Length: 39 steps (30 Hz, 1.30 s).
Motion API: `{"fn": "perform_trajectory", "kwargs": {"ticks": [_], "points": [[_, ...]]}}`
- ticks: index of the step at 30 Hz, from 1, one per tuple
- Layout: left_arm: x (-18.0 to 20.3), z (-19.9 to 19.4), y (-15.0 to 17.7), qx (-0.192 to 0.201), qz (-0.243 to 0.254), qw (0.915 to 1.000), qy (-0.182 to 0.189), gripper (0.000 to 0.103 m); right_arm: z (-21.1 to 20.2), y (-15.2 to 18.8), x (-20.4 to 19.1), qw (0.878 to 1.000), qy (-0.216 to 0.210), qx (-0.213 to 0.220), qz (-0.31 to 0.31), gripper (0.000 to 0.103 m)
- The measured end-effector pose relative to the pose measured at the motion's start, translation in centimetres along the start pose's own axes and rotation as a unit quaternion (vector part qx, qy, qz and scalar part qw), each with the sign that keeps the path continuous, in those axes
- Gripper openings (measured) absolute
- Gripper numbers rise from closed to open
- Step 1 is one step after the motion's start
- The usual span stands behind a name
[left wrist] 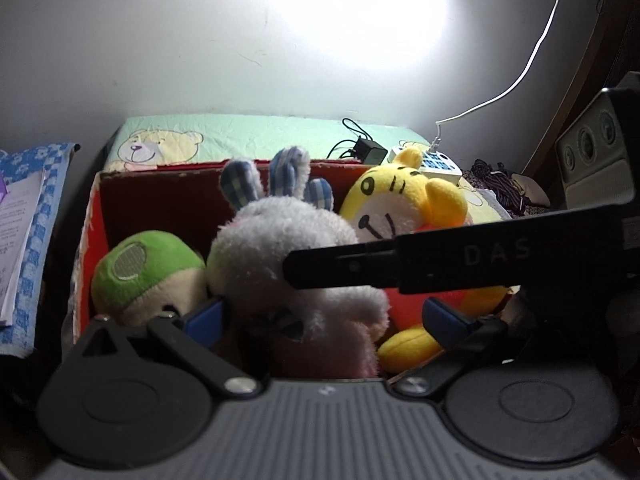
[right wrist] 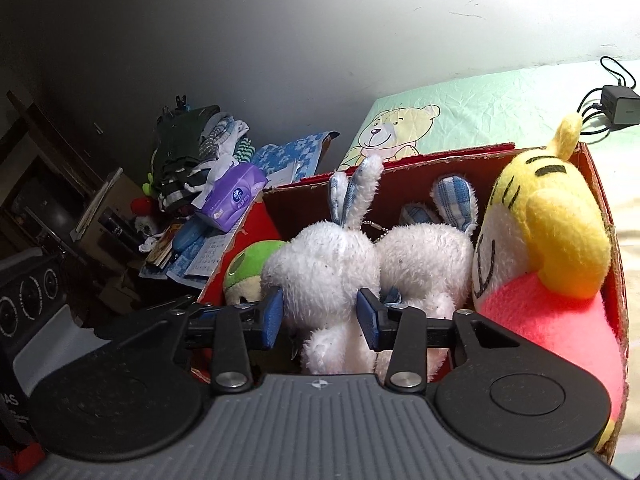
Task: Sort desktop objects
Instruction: 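Lower the bow-tied bunny into the box beside the first bunny, then open the right gripper and withdraw it from the box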
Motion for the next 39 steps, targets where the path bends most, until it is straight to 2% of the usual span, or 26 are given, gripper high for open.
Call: {"fn": "perform_trajectory", "kwargs": {"ticks": [6, 9, 12, 15, 21, 27, 39], "points": [[-0.7, 1.1, 0.4, -0.013, 0.000, 0.9998, -0.016, 0.102, 1.6, 0.3, -0.1, 1.000, 0.014, -0.011, -0.013, 0.040], [-1.4, 1.8, 0.6, -0.027, -0.010, 0.9993, -0.024, 0.102, 2.2, 0.4, 0.8, 1.000, 0.016, -0.012, 0.008, 0.040], [-1.3, 2.0, 0.5, -0.029, -0.008, 0.9992, -0.027, 0.102, 2.0, 0.4, 1.1, 1.000, 0.012, -0.013, 0.016, 0.041], [-1.5, 2.3, 0.5, -0.034, -0.008, 0.9990, -0.028, 0.102, 1.5, 0.4, 1.4, 0.999, 0.005, -0.016, 0.034, 0.047], [-1.9, 2.3, 0.5, -0.035, -0.018, 0.9989, -0.025, 0.102, 0.2, 0.1, 1.0, 0.999, -0.001, -0.001, 0.034, 0.047], [-1.7, 2.5, 0.6, -0.042, -0.010, 0.9985, -0.035, 0.102, -0.3, -0.3, 1.3, 0.999, 0.007, 0.013, 0.032, 0.042], [-1.5, 2.6, 1.0, -0.056, 0.000, 0.9969, -0.054, 0.102, -0.1, -0.1, 1.9, 0.999, 0.029, 0.016, 0.023, 0.040]]}}
Point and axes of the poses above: each gripper's, at about its wrist camera, not at the fingertips, and z roughly the way its jaws point, x to its right, y to its underside, the point moved 10 cm from there along z, roughly the way its jaws point, and after that the axes turned 8 degrees about x, right-handed, at the moved point
